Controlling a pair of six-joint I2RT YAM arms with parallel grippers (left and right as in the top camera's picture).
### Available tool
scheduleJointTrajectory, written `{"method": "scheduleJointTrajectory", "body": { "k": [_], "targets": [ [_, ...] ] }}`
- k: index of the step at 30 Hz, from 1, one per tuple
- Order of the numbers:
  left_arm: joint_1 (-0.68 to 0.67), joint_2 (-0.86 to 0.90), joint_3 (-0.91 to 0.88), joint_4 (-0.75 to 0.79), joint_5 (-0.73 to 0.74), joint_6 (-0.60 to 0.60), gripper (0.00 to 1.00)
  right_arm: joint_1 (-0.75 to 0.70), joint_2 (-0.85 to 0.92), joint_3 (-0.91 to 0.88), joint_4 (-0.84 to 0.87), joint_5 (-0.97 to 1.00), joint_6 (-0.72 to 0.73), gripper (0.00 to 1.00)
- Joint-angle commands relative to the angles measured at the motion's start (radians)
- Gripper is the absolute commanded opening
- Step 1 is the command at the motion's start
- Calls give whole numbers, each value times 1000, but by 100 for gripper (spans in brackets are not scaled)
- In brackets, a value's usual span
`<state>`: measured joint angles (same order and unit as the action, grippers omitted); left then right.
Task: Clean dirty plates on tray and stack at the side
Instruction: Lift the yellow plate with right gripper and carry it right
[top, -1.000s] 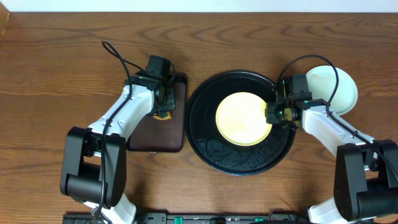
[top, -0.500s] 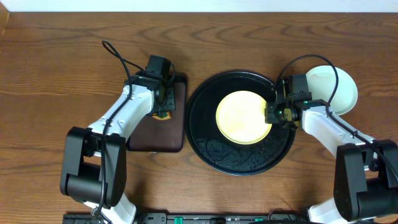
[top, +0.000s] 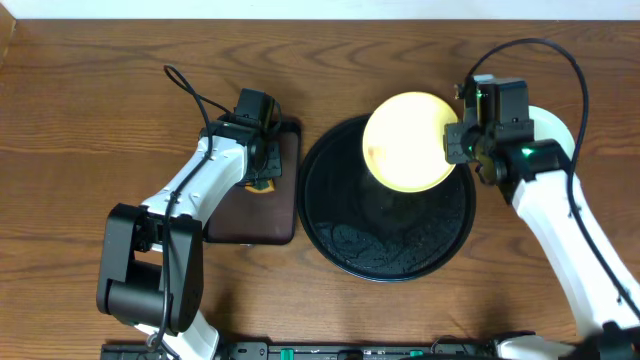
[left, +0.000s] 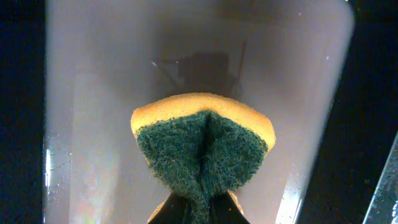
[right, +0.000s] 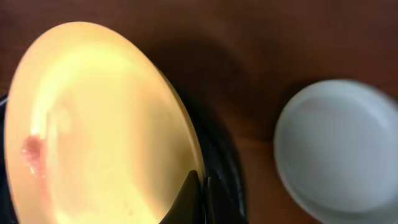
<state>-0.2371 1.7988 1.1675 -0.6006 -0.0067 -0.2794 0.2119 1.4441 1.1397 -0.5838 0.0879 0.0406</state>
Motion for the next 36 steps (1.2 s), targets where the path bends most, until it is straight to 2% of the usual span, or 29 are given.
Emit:
{"method": "scheduleJointTrajectory", "body": {
  "k": [1,11,19,22,26,29,31,36],
  "targets": [
    [3,4,1,2,-14,22,8,97,-44,7,-5,238,-58,1],
    [3,4,1,8,-92,44,8,501,-67,7,8,970,-113,1],
    [3,4,1,8,-92,44,8,763,-32,6,43,1374,-113,1],
    [3,4,1,8,-92,44,8,805,-14,6,43,1423,-113,1],
    [3,4,1,8,-92,44,8,837,18,6,45,1370,-113,1],
    [3,4,1,8,-92,44,8,861,42,6,43,1399,-114,1],
    [3,4,1,8,-92,44,9,859,60,5,44,1433,-113,1],
    [3,4,0,7,-92,44,9,821,66,5,43,1339,-79,1]
  ]
}}
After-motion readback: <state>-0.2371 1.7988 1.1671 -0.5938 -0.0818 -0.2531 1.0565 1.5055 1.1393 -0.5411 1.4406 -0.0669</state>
